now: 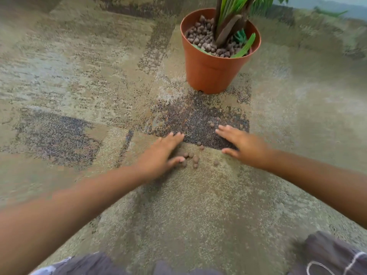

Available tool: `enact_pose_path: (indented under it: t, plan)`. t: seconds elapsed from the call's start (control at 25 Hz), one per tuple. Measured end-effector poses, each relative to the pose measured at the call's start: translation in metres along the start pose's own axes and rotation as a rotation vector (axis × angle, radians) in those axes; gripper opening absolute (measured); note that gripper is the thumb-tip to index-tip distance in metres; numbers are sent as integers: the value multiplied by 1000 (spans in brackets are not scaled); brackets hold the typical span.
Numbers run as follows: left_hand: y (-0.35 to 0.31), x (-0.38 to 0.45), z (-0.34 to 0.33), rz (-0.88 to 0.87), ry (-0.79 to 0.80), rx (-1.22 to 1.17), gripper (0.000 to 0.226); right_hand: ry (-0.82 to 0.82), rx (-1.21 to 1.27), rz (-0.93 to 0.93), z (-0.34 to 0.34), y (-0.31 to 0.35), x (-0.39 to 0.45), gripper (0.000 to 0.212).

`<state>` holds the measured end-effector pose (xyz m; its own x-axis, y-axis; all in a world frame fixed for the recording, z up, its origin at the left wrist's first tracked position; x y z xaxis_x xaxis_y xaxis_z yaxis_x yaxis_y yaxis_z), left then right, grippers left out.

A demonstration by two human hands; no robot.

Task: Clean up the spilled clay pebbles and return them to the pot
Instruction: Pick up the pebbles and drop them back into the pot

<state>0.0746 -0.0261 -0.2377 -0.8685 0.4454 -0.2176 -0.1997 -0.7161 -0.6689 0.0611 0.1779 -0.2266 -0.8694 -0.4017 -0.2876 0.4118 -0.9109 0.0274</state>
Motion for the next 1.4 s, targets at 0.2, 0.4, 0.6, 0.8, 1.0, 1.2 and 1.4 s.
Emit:
enact_pose_path:
  t: [0.2,0.4,0.6,0.8,1.0,1.2,1.4]
  plan:
    - [-8,-14,-38,7,-175,33,56,-21,111,-120,-7,13,34,63]
    - [-23,-29,-41,-179,-213,-102,42,-86,83,70,-4,59,38,47]
    - [-28,-29,-28,-212,-242,-175,32,-189,-3,21,-1,51,29,38]
    - [-22,-20,-14,-99,-347,-222,26,-152,17,-110,14,27,35,24]
    - [5,-11,-5,319,-447,-716,23,-149,192,-196,25,14,23,16]
    - [5,11,27,723,-435,-1662,31,-303,290,-240,80,-7,17,17]
    - [-76,84,129,438,-412,-1605,17,-540,280,-218,180,-26,40,19]
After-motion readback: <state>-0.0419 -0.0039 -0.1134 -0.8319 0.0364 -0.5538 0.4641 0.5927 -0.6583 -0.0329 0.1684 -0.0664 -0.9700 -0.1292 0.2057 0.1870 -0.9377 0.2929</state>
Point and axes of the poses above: each hand's wrist, its own x-axis towards the middle knuckle, its own z-axis out of the back of the hand, y = z × x, the point moved 7 cm from there along x, towards the middle knuckle, and after that the axes turned 14 degrees about -x, right-handed, at the moved point
